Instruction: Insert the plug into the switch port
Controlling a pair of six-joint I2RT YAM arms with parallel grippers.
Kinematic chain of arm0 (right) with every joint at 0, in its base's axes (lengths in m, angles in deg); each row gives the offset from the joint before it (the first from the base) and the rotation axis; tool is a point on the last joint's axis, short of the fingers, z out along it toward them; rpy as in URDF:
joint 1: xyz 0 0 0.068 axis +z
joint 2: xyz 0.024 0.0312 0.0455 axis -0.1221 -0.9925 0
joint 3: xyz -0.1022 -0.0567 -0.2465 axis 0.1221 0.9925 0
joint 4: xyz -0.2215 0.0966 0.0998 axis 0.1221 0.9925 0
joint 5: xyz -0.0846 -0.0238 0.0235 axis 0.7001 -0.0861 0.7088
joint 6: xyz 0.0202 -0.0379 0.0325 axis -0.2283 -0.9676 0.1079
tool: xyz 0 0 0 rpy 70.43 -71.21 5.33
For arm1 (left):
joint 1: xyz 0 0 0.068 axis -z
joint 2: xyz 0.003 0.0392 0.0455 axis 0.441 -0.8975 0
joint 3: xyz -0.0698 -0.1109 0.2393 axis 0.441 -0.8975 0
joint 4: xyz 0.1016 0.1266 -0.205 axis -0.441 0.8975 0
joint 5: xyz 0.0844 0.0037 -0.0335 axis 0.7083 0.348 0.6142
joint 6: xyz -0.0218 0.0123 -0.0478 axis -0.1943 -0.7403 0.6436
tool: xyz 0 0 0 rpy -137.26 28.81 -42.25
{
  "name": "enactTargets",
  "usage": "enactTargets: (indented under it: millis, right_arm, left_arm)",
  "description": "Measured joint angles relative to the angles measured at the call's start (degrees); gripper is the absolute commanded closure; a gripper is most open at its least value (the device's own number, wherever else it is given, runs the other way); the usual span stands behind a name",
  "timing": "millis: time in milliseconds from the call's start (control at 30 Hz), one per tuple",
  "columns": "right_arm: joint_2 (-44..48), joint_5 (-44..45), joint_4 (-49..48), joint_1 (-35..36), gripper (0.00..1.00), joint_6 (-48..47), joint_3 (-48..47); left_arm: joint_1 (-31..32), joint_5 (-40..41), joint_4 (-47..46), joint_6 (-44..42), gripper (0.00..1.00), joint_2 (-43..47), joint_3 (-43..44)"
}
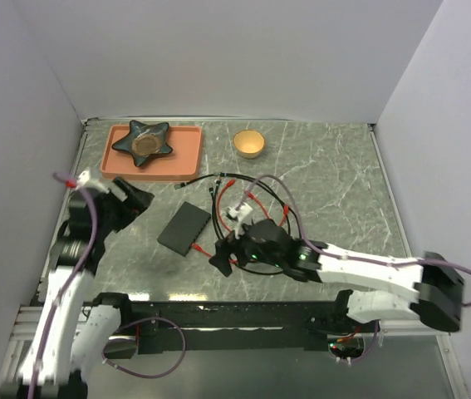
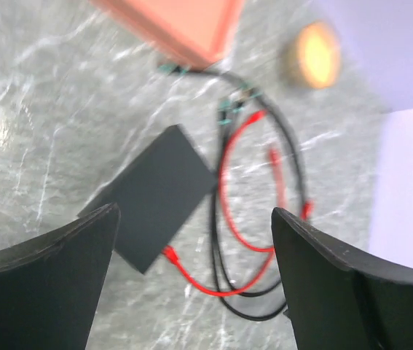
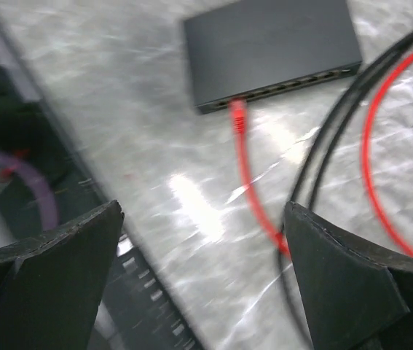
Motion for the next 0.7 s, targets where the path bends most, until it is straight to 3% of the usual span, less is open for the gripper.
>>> enactTargets:
  millis: [133,367,533,700]
  right_arm:
    - [10.6,0.3,0.5,2.0,0.01,2.6,4.5]
    - [22.3,2.5,9.6,2.4,0.01,4.0,5.2]
    - [31.6,5.7,16.4,2.5,0.01,6.0,4.6]
    - [35.1,8.4,18.5,2.5,0.01,8.3,4.7]
  left_arm:
    - [0.0,0.7,6.3,0.7,0.07,17.4,-0.3]
    - [0.0,1.5,14.2,3.0,0.05,31.7,-1.4]
    - [0.0,1.1,15.2,3.0,0.05,30.7,-2.0]
    - [0.0,0.6,15.1,-0.1,0.05,22.9,-2.0]
